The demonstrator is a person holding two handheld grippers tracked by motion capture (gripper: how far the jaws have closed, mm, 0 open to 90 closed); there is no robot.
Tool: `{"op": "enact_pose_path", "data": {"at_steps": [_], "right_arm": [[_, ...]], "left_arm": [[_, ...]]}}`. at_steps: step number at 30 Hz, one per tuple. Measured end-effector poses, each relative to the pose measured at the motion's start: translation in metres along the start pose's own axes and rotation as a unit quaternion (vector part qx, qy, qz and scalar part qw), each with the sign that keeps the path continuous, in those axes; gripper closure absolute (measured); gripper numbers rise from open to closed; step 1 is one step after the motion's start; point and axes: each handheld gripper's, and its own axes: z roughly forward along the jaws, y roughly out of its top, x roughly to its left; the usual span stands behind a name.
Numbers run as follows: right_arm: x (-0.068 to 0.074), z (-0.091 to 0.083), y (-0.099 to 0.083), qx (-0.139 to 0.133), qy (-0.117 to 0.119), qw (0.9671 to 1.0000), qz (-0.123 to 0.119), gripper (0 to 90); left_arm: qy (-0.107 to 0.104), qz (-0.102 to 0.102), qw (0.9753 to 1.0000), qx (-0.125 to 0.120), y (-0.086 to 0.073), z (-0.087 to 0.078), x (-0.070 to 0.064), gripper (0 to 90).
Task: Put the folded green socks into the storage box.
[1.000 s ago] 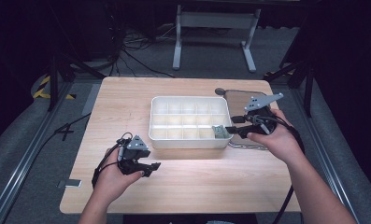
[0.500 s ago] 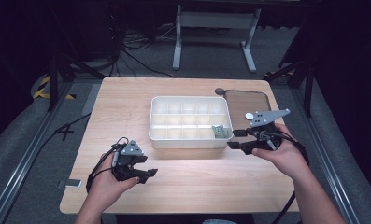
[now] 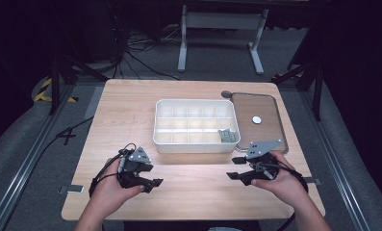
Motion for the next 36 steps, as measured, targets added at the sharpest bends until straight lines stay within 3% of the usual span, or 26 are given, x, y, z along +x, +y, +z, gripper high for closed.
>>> {"op": "enact_pose_path", "data": {"at_steps": [12, 18, 22, 26, 36], "right_arm": [[-0.011, 0.031, -0.033, 0.022, -0.037, 0.9982, 0.042, 42.3], [-0.010, 0.036, -0.041, 0.019, -0.052, 0.9972, 0.050, 42.5], [-0.008, 0.036, -0.052, 0.010, -0.059, 0.9963, 0.062, 42.9], [-0.007, 0.041, -0.060, 0.017, -0.063, 0.9962, 0.059, 42.7], [-0.007, 0.037, -0.065, -0.010, -0.089, 0.9949, 0.045, 41.8]], "left_arm": [[-0.002, -0.015, 0.9996, 0.025, -0.005, 0.015, 0.013, 35.9], [-0.001, -0.037, 0.9990, 0.026, -0.012, 0.021, 0.022, 34.7], [0.002, -0.031, 0.9990, 0.032, -0.016, 0.025, 0.025, 32.3], [0.005, -0.033, 0.9988, 0.037, -0.019, 0.031, 0.027, 31.2], [0.012, -0.019, 0.9991, 0.036, -0.024, 0.043, 0.036, 23.2]]}}
